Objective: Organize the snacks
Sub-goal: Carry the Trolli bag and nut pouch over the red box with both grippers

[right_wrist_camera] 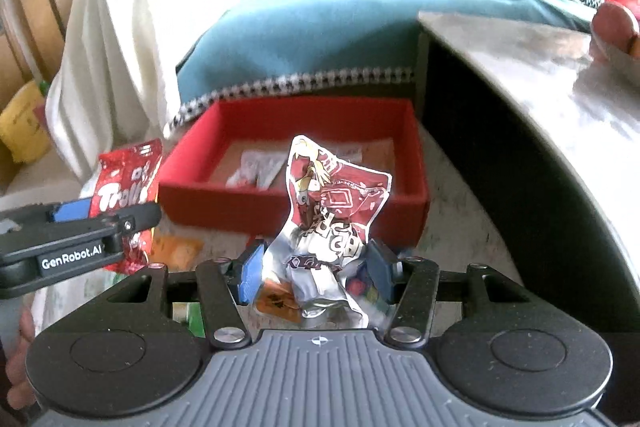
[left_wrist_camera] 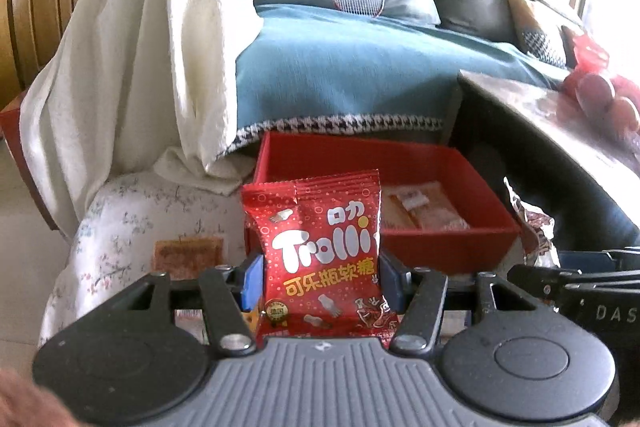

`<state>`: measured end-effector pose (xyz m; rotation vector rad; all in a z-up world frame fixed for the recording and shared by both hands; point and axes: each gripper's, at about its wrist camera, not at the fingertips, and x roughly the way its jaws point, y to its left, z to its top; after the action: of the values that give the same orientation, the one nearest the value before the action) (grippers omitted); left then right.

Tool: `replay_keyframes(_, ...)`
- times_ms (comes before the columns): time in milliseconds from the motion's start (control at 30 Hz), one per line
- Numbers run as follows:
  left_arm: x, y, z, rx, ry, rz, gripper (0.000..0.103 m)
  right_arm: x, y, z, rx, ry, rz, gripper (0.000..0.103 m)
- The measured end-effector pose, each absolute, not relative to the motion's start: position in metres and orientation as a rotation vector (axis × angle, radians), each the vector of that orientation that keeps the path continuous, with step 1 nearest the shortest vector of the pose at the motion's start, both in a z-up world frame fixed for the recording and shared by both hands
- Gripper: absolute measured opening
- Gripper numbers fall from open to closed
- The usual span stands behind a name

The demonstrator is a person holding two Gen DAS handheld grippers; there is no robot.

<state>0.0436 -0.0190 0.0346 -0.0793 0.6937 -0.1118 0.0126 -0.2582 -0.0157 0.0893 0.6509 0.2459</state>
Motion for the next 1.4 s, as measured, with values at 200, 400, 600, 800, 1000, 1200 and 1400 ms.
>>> replay_keyframes(200,0.061,-0.016,0.035,-0.087,0.692,-0.099,0.050,0.031,-0.254,-0.003,0.095,0.609,0.245,0.062)
replay_keyframes(400,0.073,-0.021,0.037,-0.073,0.681,-0.100,0.050,0.039,-0.243,0.008,0.062,0.576,0.258,0.062)
replay_keyframes(600,0.087,-0.021,0.040,-0.073,0.673,-0.094,0.050,0.051,-0.244,0.012,0.058,0.563,0.245,0.062)
replay_keyframes(800,0.097,-0.020,0.039,-0.069,0.674,-0.088,0.050,0.058,-0.240,0.013,0.043,0.566,0.246,0.062)
replay_keyframes(1000,0.106,-0.023,0.039,-0.057,0.668,-0.091,0.050,0.067,-0.235,0.014,0.029,0.566,0.247,0.062)
replay_keyframes(1200,0.119,-0.025,0.038,-0.054,0.669,-0.086,0.050,0.080,-0.234,0.014,0.030,0.569,0.237,0.062)
replay_keyframes(1400,0.130,-0.024,0.037,-0.049,0.669,-0.079,0.050,0.094,-0.232,0.013,0.023,0.575,0.227,0.062)
